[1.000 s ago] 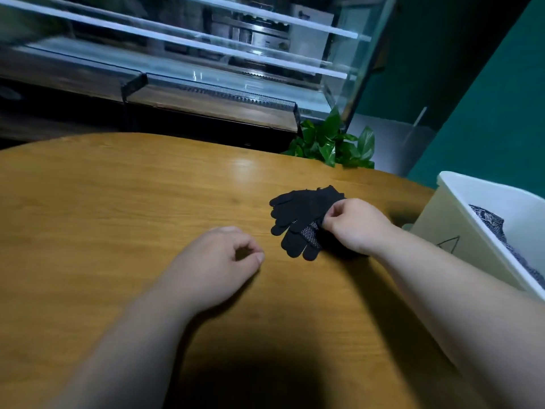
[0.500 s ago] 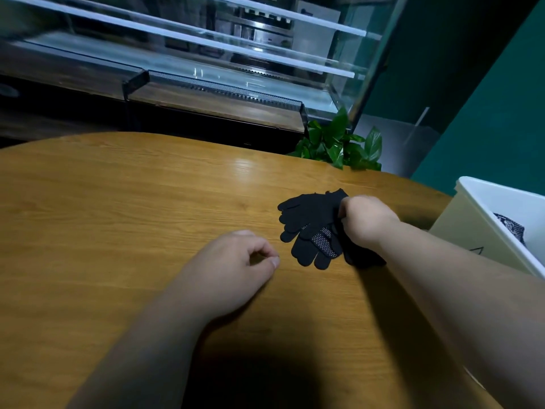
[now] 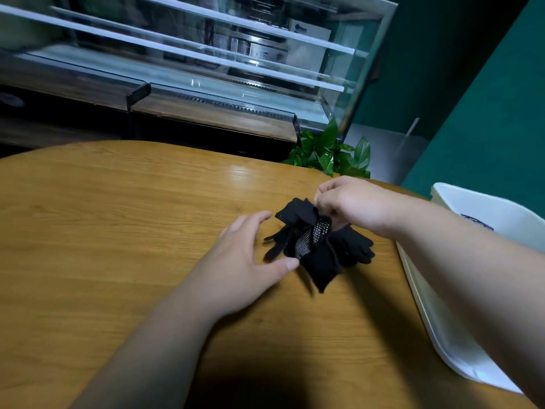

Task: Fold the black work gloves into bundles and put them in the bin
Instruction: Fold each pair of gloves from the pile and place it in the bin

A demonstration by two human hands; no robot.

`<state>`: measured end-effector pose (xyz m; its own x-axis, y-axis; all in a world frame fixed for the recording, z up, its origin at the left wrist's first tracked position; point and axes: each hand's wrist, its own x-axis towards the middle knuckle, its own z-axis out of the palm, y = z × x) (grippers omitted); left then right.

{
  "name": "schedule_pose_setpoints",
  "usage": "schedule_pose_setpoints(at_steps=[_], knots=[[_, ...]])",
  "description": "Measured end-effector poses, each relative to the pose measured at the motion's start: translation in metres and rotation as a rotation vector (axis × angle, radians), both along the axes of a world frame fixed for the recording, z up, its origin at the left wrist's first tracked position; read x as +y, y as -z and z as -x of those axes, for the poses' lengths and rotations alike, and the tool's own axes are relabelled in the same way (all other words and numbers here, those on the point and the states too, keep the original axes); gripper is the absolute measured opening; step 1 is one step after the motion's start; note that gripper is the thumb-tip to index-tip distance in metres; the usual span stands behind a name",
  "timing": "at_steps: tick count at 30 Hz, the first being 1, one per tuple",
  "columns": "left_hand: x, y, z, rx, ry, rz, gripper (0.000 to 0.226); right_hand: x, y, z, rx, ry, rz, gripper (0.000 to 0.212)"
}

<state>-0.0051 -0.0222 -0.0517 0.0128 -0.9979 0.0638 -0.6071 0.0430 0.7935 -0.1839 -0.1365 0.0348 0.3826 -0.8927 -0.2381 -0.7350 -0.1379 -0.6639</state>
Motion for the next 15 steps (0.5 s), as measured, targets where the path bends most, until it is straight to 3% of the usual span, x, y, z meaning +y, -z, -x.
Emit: schedule_pose_setpoints(at_steps=[2, 5, 7, 9, 12, 13, 15], knots=[[0.000, 0.002, 0.004, 0.076, -0.007, 0.004, 0.076, 0.013, -0.007, -0.007, -0.046, -0.060, -0.127, 0.010], [0.001, 0.002, 0.008, 0.115, -0.064, 0.050, 0.014, 0.030, -0.013, -0.010, -0.112, -0.117, -0.232, 0.012], [0.002, 0.001, 0.007, 0.159, -0.139, 0.067, 0.017, 0.039, -0.014, -0.010, -0.231, -0.090, -0.274, 0.010], [0.003, -0.001, 0.005, 0.328, -0.198, 0.035, 0.022, 0.050, -0.009, -0.010, -0.404, 0.004, -0.359, 0.012], [0.002, -0.003, 0.000, 0.634, -0.249, -0.046, 0.021, 0.065, 0.006, -0.003, -0.480, 0.017, -0.476, 0.054], [0.001, -0.003, -0.001, 0.686, -0.257, -0.070, 0.019, 0.069, 0.015, -0.001, -0.470, -0.002, -0.473, 0.059], [0.001, -0.002, -0.004, 0.718, -0.253, -0.101, 0.019, 0.075, 0.029, 0.002, -0.487, -0.022, -0.443, 0.045]])
